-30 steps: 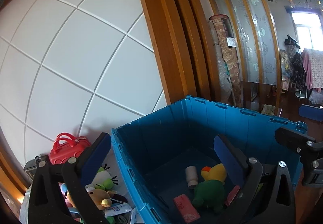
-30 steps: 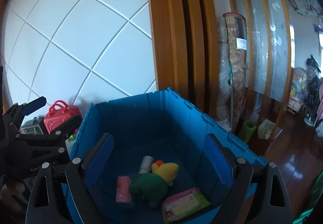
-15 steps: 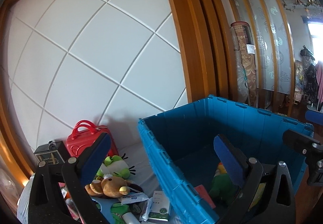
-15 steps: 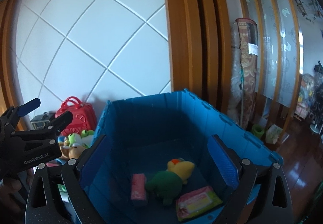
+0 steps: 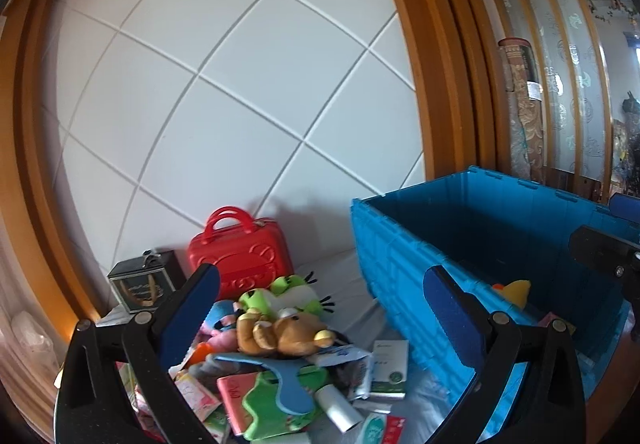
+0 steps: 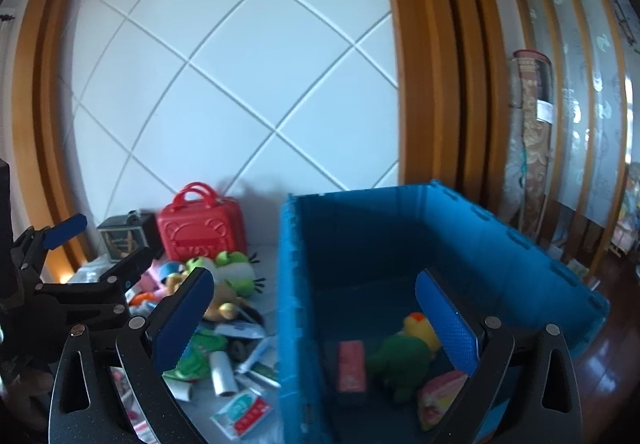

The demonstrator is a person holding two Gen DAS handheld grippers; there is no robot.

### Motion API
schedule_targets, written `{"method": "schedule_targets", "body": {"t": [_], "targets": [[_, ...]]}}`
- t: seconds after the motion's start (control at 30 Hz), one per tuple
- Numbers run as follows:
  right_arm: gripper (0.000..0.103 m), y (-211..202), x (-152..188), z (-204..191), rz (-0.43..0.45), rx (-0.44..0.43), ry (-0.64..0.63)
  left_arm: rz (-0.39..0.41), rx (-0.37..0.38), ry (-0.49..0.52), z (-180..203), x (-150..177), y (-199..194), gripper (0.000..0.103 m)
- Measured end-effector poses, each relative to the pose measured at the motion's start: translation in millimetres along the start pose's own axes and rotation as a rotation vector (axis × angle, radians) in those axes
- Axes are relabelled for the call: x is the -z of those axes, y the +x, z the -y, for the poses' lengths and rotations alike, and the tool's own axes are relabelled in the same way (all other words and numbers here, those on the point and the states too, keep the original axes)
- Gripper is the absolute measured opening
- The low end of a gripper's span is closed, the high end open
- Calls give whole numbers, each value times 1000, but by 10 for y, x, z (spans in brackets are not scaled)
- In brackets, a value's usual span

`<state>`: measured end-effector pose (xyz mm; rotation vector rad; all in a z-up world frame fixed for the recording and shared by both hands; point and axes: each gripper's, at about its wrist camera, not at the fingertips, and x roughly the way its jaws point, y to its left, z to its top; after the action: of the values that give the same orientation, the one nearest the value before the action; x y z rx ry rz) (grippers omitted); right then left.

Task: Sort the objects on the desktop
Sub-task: 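Return to the pile and grasp the pink pig plush with the right tool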

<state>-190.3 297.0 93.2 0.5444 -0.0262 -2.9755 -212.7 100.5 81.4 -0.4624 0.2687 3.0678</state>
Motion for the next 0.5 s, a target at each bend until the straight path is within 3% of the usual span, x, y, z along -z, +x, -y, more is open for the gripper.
{"method": "schedule_targets", "body": {"t": [0.5], "targets": [[103,207,350,-1416,-58,-179,-75,-82,-140,-46,-1234,799,-295,103]]}}
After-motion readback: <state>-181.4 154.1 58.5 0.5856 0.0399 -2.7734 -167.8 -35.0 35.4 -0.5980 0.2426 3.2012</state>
